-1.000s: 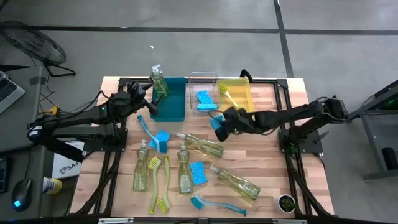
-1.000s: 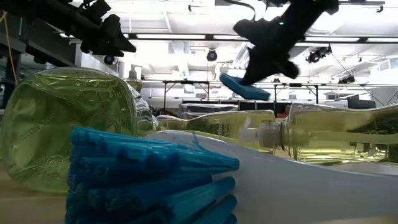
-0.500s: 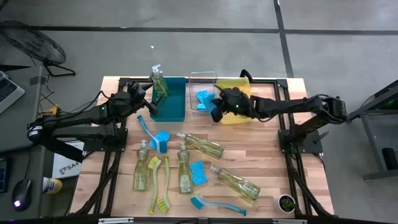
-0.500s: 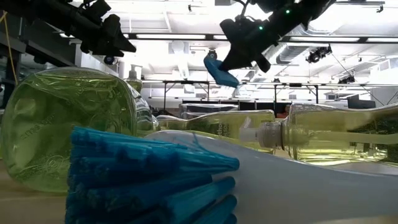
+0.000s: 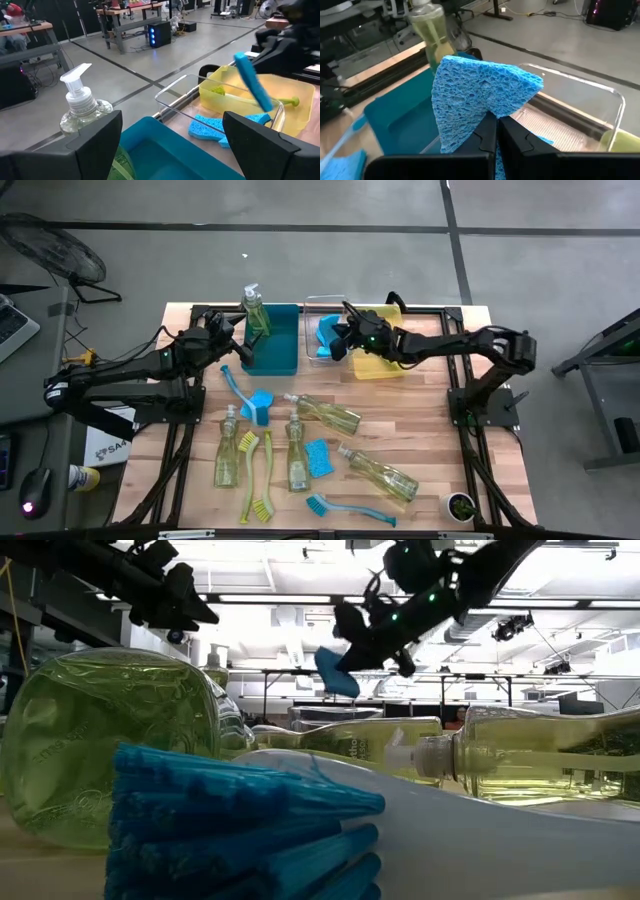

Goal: Pick & Place Kitchen Sink Supplies
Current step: Put the blue sponge into the transparent bin, then put the dishwashing liquid into the blue bin

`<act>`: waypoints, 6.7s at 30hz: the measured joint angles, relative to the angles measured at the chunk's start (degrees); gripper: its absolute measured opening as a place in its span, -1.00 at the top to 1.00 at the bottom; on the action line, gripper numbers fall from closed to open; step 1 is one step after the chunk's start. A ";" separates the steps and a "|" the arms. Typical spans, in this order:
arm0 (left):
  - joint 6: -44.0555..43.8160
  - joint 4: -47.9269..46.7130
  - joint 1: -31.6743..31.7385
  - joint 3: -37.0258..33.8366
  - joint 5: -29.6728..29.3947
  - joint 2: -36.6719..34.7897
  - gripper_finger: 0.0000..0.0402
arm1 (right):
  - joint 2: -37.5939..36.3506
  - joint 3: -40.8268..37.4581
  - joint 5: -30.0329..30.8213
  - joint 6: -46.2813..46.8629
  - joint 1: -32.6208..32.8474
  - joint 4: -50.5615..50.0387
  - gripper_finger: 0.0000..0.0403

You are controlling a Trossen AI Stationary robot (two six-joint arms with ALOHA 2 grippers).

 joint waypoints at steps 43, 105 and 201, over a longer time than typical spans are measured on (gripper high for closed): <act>0.04 0.00 -0.02 0.00 -1.11 0.00 -0.69 | 10.07 -0.04 -6.45 8.11 -6.61 3.97 0.73; -5.41 -9.48 -0.02 -0.07 20.12 -10.10 -0.69 | -10.96 -0.04 -19.53 20.48 30.56 -32.33 0.41; -11.80 -15.04 -0.04 -0.02 38.31 -13.75 -0.69 | 19.38 35.93 -18.07 51.70 58.06 -87.35 -0.36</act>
